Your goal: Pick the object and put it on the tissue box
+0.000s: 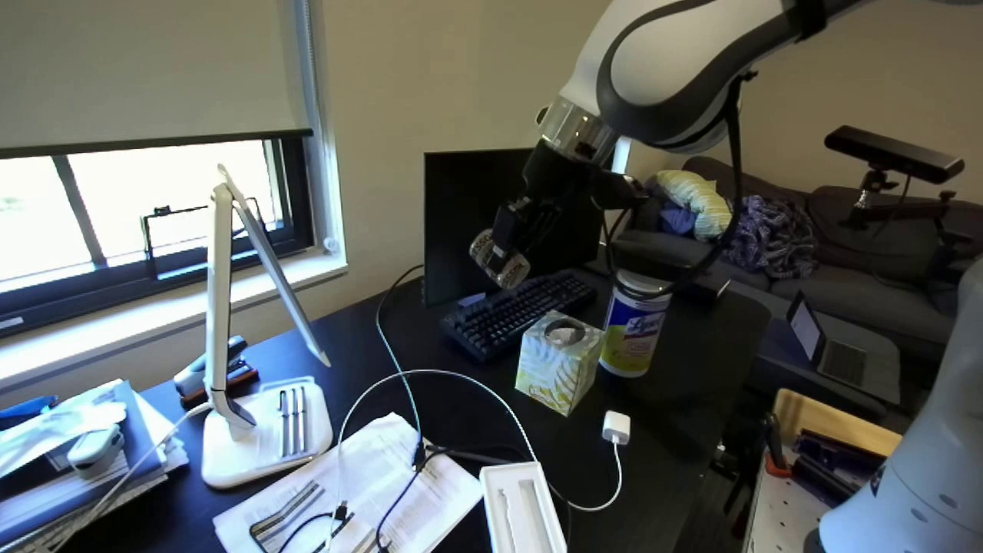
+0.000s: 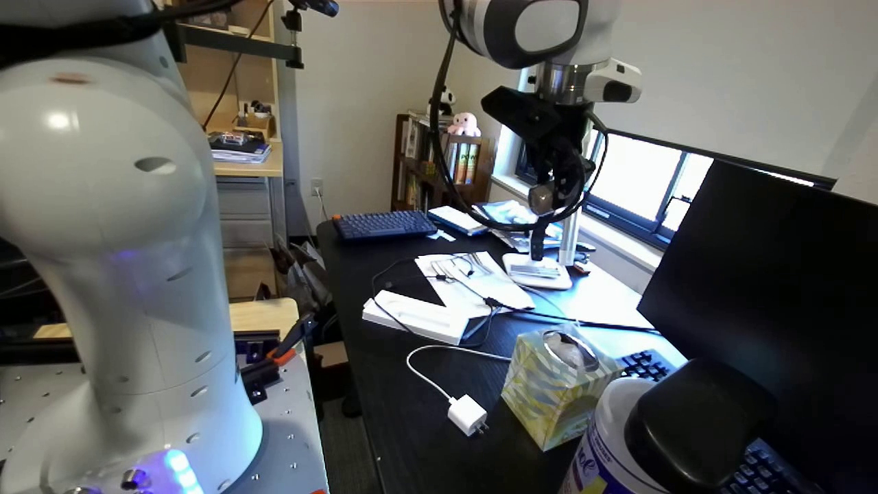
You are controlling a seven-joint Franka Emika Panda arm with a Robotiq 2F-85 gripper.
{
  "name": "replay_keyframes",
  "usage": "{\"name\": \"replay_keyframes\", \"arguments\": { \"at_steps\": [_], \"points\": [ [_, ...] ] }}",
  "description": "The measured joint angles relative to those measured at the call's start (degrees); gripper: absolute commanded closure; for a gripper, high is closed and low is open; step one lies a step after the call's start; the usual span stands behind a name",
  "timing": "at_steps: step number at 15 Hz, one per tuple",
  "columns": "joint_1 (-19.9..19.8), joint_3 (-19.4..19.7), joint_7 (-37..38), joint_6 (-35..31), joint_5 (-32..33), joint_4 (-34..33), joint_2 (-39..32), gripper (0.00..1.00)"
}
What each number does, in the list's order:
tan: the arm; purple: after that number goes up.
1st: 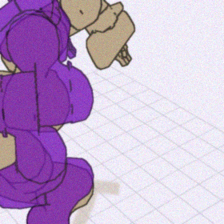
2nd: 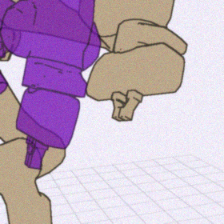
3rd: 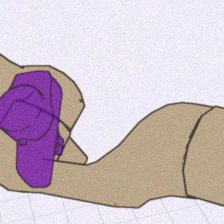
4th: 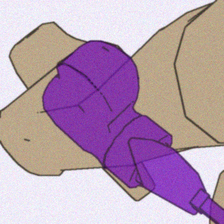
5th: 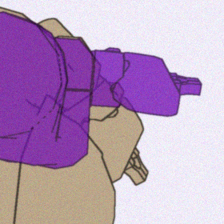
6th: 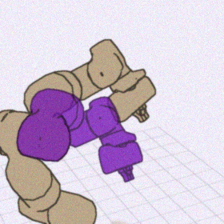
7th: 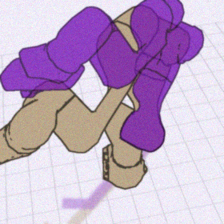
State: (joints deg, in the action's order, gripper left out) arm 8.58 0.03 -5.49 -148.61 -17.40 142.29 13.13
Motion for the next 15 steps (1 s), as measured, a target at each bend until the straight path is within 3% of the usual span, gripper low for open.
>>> {"name": "replay_keyframes", "arguments": {
  "at_steps": [4,9,15],
  "points": [
    [-4.2,0.3,3.0,4.6,9.3,0.0,-0.1,0.83],
    [-7.4,2.4,2.6,11.6,11.4,0.3,-1.4,0.83],
    [-9.5,3.6,2.5,9.2,15.7,1.2,-4.0,0.83]
  ]
}}
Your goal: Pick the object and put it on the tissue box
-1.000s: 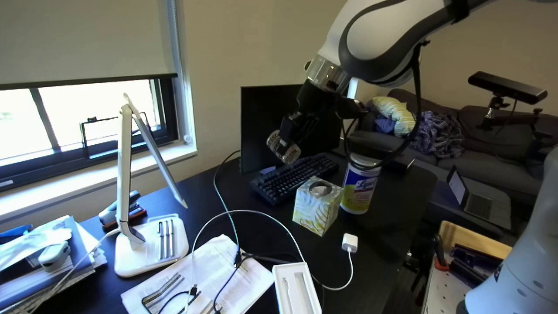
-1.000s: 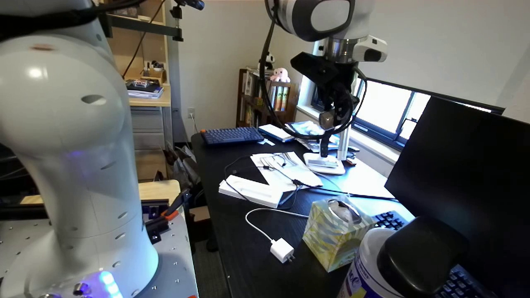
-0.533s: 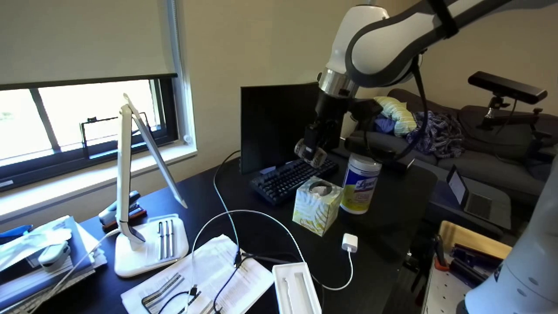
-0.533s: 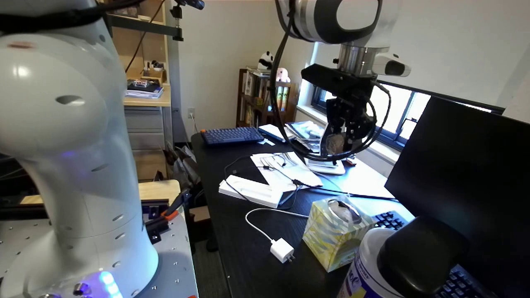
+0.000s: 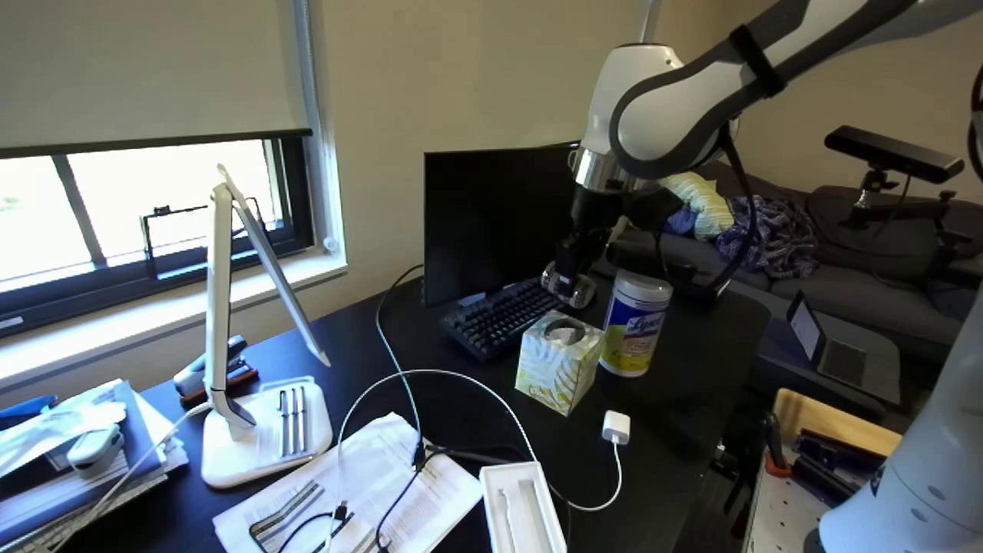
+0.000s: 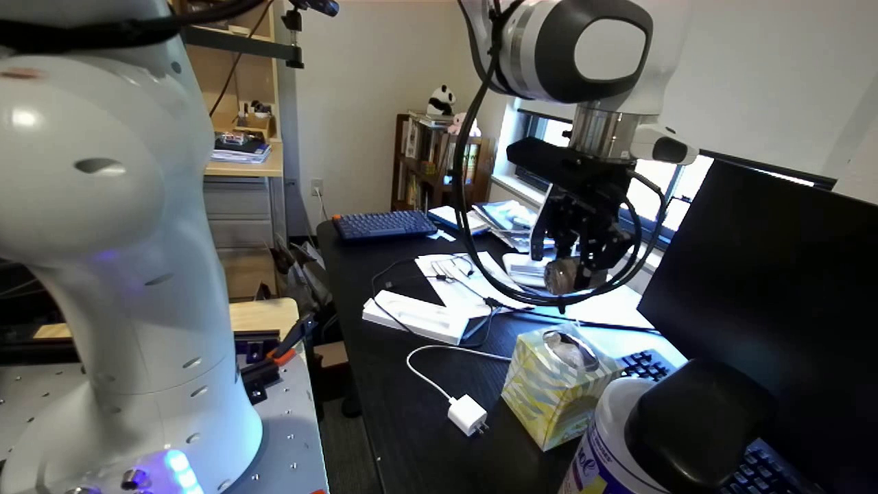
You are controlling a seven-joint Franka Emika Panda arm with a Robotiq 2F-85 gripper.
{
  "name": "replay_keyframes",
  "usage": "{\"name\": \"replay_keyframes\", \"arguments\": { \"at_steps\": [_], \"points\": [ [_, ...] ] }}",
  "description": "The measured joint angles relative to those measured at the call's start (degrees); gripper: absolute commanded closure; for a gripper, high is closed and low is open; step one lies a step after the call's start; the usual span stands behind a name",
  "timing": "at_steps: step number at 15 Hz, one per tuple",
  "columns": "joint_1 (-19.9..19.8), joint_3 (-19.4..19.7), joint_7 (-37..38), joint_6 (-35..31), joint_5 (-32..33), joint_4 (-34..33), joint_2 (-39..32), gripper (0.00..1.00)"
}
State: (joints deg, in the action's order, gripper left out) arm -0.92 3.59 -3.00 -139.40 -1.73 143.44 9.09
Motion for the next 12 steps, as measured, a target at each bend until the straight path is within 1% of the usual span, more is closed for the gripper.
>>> {"name": "replay_keyframes", "arguments": {
  "at_steps": [6,8,12],
  "points": [
    [-0.4,1.9,-2.5,-12.9,-0.5,0.9,-6.9,0.83],
    [-0.5,2.0,-3.1,-14.7,-0.5,1.0,-8.9,0.83],
    [-0.5,1.9,-3.5,-14.9,-0.4,1.2,-11.1,0.83]
  ]
}}
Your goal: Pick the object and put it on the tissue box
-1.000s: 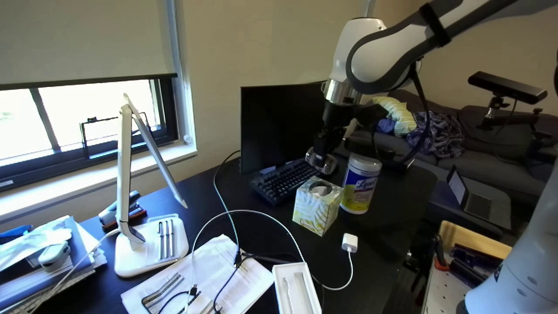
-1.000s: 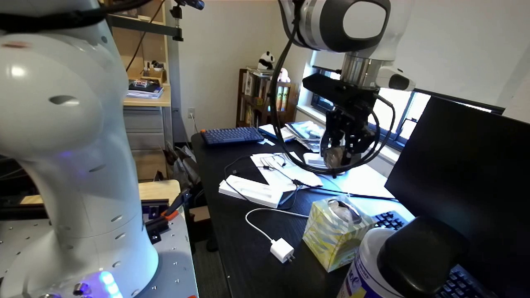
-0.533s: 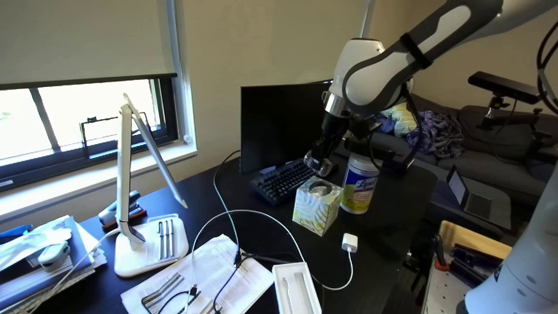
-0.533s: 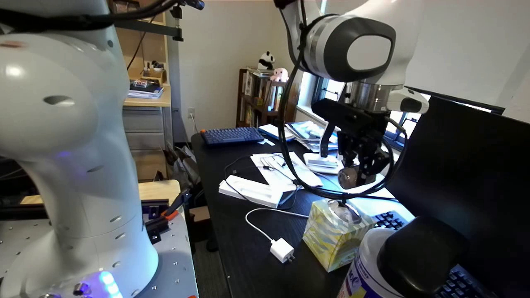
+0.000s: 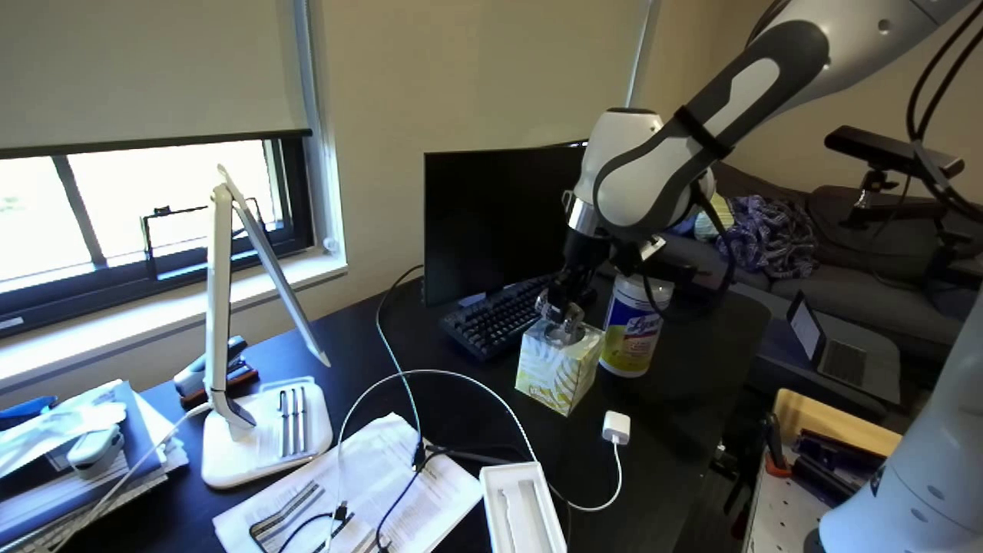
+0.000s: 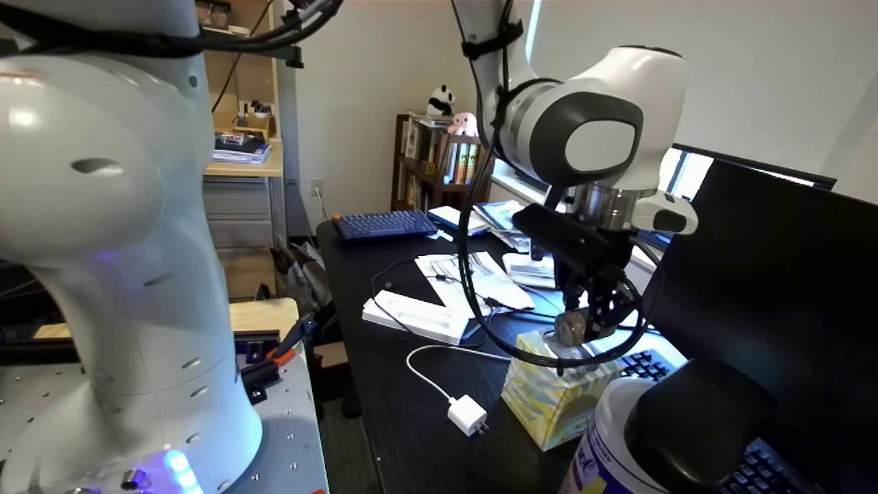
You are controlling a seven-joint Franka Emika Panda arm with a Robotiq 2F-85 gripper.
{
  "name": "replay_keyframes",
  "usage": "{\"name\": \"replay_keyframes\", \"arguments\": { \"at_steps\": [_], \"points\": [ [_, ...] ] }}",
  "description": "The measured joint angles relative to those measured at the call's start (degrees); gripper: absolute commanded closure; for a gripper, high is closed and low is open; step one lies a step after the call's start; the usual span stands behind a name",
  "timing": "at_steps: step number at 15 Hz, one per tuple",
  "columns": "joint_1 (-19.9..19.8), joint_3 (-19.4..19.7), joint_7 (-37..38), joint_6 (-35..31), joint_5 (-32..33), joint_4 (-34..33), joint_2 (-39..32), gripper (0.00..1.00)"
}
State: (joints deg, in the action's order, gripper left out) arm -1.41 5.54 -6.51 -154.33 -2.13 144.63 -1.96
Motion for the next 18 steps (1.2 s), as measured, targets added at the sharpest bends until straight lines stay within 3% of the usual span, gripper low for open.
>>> {"name": "replay_keyframes", "arguments": {
  "at_steps": [18],
  "points": [
    [-0.1,-0.1,-2.0,4.3,3.6,0.9,-0.1,0.83]
  ]
}}
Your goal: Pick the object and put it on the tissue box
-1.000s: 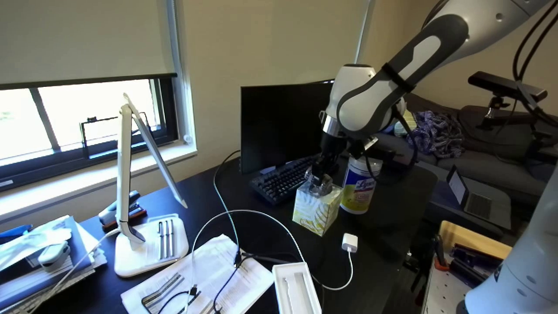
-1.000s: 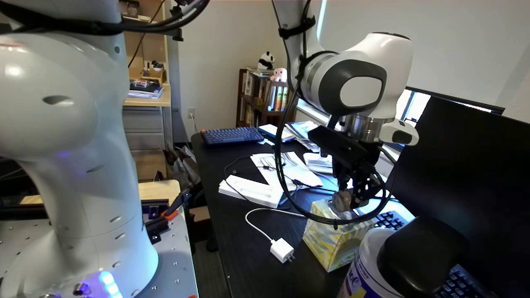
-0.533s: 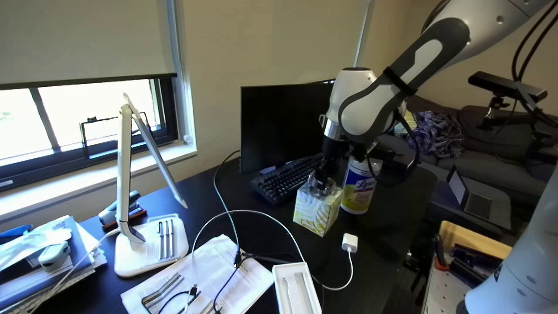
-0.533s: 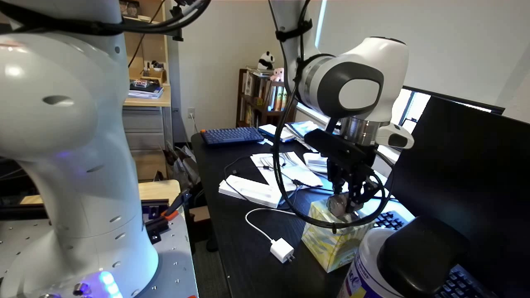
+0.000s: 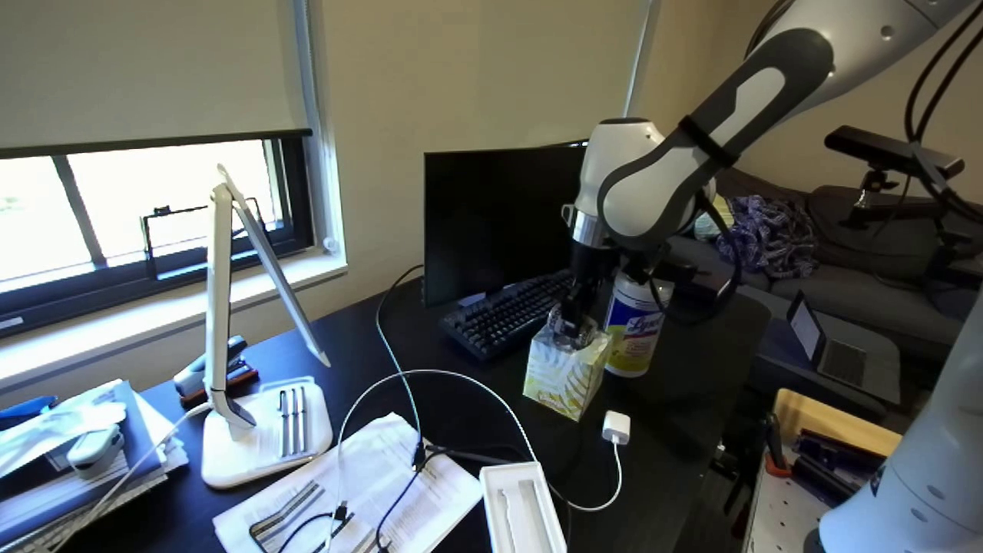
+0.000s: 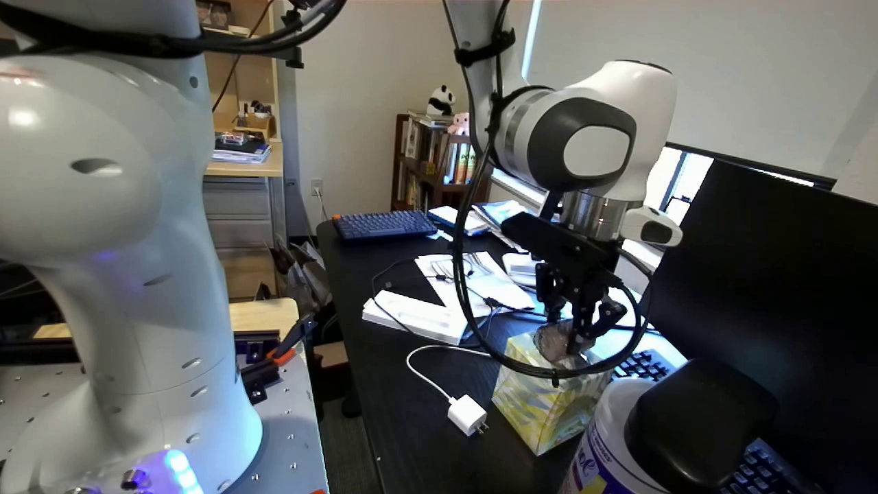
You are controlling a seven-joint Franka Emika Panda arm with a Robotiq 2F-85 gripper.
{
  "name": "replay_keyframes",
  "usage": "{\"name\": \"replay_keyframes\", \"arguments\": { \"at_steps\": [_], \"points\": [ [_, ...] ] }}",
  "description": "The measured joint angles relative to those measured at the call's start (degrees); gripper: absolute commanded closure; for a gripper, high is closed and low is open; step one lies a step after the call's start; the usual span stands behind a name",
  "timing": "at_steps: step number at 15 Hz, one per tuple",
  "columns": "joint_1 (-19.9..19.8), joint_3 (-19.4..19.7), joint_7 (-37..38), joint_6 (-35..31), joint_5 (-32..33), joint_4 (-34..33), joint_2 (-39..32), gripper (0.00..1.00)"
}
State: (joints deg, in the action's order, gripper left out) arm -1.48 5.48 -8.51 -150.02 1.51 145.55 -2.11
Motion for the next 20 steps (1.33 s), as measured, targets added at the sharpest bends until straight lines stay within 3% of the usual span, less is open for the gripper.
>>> {"name": "replay_keyframes", "arguments": {
  "at_steps": [7,20],
  "points": [
    [0.0,-0.1,0.0,0.7,0.2,0.0,2.9,0.83],
    [-0.6,0.1,0.0,10.7,3.0,0.3,4.4,0.83]
  ]
}}
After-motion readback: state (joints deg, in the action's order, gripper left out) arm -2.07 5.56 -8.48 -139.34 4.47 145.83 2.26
